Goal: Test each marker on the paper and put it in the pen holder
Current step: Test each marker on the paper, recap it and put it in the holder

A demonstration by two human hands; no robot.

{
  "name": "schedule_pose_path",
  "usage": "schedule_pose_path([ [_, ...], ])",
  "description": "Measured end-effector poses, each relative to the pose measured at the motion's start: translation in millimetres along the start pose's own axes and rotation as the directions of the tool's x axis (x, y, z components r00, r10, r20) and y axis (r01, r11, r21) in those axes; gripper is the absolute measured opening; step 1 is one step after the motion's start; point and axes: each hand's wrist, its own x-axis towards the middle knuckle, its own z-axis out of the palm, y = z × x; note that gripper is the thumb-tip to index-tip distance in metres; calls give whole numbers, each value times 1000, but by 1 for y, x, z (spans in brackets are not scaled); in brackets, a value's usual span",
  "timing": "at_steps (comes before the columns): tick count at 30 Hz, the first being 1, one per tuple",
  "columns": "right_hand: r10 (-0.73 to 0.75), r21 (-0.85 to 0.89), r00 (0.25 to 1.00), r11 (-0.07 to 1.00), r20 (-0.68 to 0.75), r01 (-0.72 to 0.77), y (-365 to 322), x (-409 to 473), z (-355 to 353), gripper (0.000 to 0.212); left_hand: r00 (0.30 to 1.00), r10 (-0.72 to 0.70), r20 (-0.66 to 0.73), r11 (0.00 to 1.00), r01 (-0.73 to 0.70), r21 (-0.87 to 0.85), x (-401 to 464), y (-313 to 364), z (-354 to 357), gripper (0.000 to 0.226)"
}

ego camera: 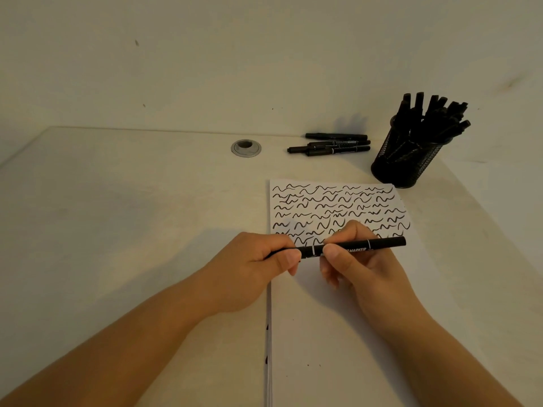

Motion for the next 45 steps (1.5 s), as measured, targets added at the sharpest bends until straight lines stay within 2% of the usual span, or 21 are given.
schedule_pose_path([
  [5,-57,-22,997,998,45,58,1,-2,-2,7,996,-26,88,997,33,-73,0,1,-2,27],
  [10,-52,-24,999,998,4,52,0,-1,1,7,997,-10,83,996,17,-83,1,2,-2,28],
  [12,-28,-40,999,999,-30,27,0,0,2,13,999,-7,44,998,10,-69,1,3,-1,27],
  [14,3,-76,996,997,-87,-9,0,3,4,8,1000,0,-13,999,0,-46,2,3,1,24],
  [17,26,-210,977,975,-210,-71,2,5,3,16,996,-1,-94,998,-4,-55,2,2,2,16],
  [21,-79,-385,955,922,-286,-39,1,1,-2,24,967,-52,-250,998,41,-49,5,3,-2,17],
  [22,-171,-479,945,877,-280,17,-1,1,-3,21,961,-54,-270,998,48,-27,7,4,-3,17],
  [23,-301,-610,926,785,-229,104,-5,2,-5,15,961,-46,-273,999,48,3,8,7,-4,16],
  [24,-411,-737,902,649,-129,190,-11,5,-7,6,965,-29,-262,998,41,41,10,10,-5,16],
  [25,-478,-833,878,494,-20,250,-15,8,-9,8,969,-7,-245,996,27,80,12,14,-4,15],
  [26,-499,-892,864,353,75,282,-18,12,-11,17,973,19,-229,993,9,121,15,19,-3,15],
  [28,-486,-935,851,166,200,314,-24,21,-18,23,975,79,-208,977,-34,210,21,28,0,13],
  [31,-464,-928,834,65,298,367,-31,31,-27,15,960,174,-220,941,-96,325,35,42,1,10],
  [34,-431,-929,856,92,286,357,-39,41,-40,13,936,257,-242,895,-136,425,48,49,0,14],
  [37,-443,-944,877,164,188,285,-52,52,-56,14,926,274,-258,872,-127,472,66,48,-3,22],
  [39,-500,-937,865,285,36,204,-64,62,-69,12,938,238,-252,861,-83,502,85,43,-8,26],
  [42,-527,-816,813,565,-247,118,-82,78,-92,11,963,145,-226,798,21,602,123,29,-19,24],
  [43,-533,-769,788,627,-309,123,-87,83,-99,13,969,111,-222,777,55,627,135,24,-23,25],
  [45,-559,-709,738,687,-379,157,-98,92,-111,21,975,59,-213,731,103,674,157,15,-30,28],
])
